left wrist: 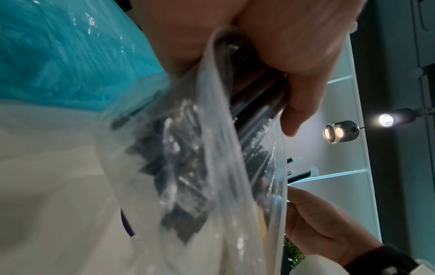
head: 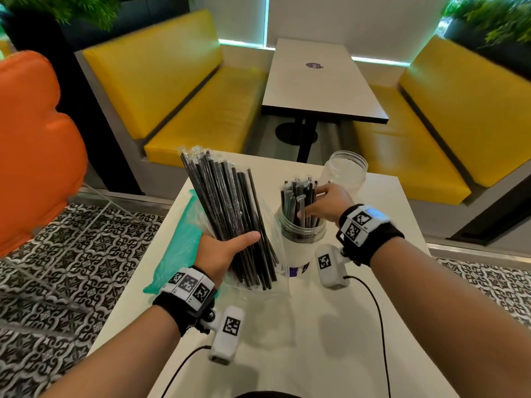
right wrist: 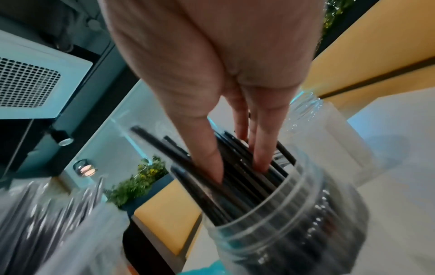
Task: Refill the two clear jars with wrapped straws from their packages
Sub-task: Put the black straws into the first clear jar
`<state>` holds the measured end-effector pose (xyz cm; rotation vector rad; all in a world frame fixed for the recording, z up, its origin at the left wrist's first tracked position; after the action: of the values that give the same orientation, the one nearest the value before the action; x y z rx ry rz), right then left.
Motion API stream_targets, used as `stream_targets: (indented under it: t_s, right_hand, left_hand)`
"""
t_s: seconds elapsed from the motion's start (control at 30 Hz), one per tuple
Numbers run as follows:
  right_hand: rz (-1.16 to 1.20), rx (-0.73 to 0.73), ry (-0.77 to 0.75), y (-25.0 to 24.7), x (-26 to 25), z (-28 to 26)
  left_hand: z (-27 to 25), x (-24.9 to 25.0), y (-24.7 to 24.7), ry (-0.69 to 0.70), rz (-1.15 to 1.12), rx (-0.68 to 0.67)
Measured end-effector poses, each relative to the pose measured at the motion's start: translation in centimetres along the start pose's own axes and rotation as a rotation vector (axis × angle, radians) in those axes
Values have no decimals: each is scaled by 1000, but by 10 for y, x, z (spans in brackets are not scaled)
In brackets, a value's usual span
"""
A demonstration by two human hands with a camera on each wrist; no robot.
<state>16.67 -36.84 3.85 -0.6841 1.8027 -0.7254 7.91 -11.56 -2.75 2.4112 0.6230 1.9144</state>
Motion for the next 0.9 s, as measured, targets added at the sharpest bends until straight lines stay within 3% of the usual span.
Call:
stream_targets:
  t_s: [0.13, 0.37, 0.53, 0.6, 0.73, 0.9]
  right_hand:
    - [-42, 192, -131, -11, -12, -9]
    - [7, 78, -70, -6, -6, -12]
    - [74, 260, -276, -28, -49, -43]
    - [102, 163, -375, -14, -74, -60]
    - [64, -125, -340, 38, -94, -79]
    - [82, -137, -326, 61, -98, -79]
  left_hand:
    - [-4, 2, 1, 2, 19, -12]
    - [-9, 3, 0, 0, 36, -26]
    - [-9, 7, 2, 8, 30, -33]
    - [-10, 8, 7, 30, 20, -61]
    - [-14, 13, 15, 127, 107, -51]
    - [8, -17, 0, 140, 235, 32]
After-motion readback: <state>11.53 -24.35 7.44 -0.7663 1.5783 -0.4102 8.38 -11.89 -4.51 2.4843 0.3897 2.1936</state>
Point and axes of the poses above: each hand's wrist, its own z-axis towards the middle knuckle, its own y-axis out of the palm, x = y × z, the point moved 8 cm from there along z, towards the middle knuckle, and after that the axes turned 7 degrees about -z, right-handed, at the moved point
